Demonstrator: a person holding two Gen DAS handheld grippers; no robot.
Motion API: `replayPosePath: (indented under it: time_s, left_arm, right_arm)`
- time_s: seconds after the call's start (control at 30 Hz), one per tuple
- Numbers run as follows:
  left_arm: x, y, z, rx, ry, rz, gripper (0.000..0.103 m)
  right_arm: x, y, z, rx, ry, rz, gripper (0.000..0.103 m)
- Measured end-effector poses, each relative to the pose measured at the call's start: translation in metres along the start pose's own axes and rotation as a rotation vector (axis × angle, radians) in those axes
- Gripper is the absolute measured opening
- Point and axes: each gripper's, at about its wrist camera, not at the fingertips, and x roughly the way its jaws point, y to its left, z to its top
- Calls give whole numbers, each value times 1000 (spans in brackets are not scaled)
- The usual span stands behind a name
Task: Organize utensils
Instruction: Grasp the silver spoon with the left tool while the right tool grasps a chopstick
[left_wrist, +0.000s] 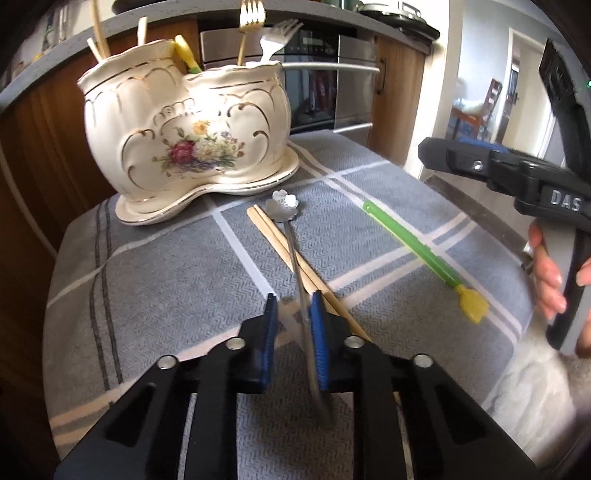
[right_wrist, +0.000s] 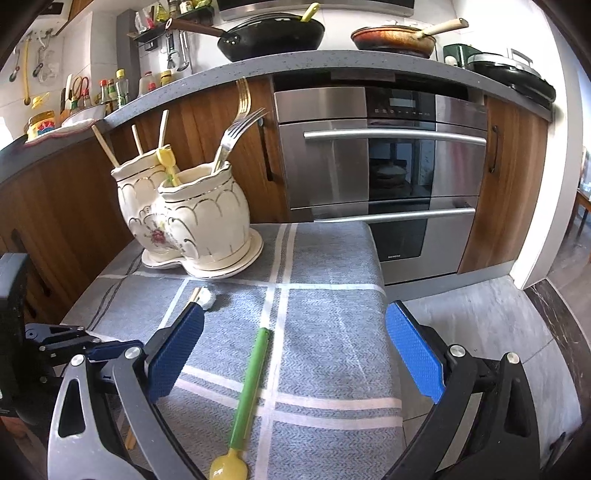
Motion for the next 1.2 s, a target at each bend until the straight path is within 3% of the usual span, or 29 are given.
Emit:
replayPosePath:
  time_s: [0.07,0.13,0.23,0.37,0.53,0.7,0.87,1.2]
  left_arm:
    - [3,-2,3,15,7,18,16]
    - [4,0,5,19,9,27,5]
    - [0,4,2,26,14,28,5]
    - [-11,12,-5,9,22,23,5]
    - [-35,19,-11,-29,-35,14,5]
    - [-44,26,-17,-34,-21,81,5]
    - [-36,43,-24,-77,24,94,5]
    - [-28,47,-19,-98,48,34,7]
  right_arm:
    - [1,3,0,-7,5,2,96]
    - [4,7,-1,-21,20,8,95]
    - [7,15,-3,-46,43,26,90]
    - [14,29,-6,-66,108,102,75]
    - [27,52,-11,-96,178,188,61]
    - [40,77,-17,-150,240,223,48]
    - [53,93,-18,-190,282,210,30]
    - [62,96,-14,-192,351,196,21]
